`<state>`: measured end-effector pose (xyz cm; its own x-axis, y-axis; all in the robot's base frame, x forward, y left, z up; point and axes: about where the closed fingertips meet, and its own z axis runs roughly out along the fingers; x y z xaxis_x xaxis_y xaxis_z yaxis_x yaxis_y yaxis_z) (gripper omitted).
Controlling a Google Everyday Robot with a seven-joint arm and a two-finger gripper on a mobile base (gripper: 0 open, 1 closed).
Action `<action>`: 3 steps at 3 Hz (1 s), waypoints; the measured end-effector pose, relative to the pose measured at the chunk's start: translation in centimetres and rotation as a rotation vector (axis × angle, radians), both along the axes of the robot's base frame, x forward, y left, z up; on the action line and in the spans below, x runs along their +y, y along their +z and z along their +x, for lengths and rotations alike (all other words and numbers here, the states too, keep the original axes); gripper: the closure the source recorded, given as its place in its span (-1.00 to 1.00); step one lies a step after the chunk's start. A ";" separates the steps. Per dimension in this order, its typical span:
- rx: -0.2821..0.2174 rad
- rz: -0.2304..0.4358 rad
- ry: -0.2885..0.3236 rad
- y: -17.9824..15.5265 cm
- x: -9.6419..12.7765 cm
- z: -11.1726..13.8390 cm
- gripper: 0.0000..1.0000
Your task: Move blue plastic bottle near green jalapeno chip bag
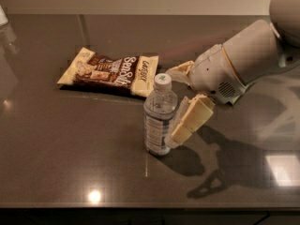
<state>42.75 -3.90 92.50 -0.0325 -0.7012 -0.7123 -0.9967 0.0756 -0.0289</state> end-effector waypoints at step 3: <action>0.027 0.084 0.068 2.2 1.2 -0.8 0.27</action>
Offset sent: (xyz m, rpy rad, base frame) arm -0.0098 0.0145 0.0239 0.1156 0.0422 0.0906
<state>41.98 -2.67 94.67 -0.0070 -0.6403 -0.7681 -1.0000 0.0090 0.0016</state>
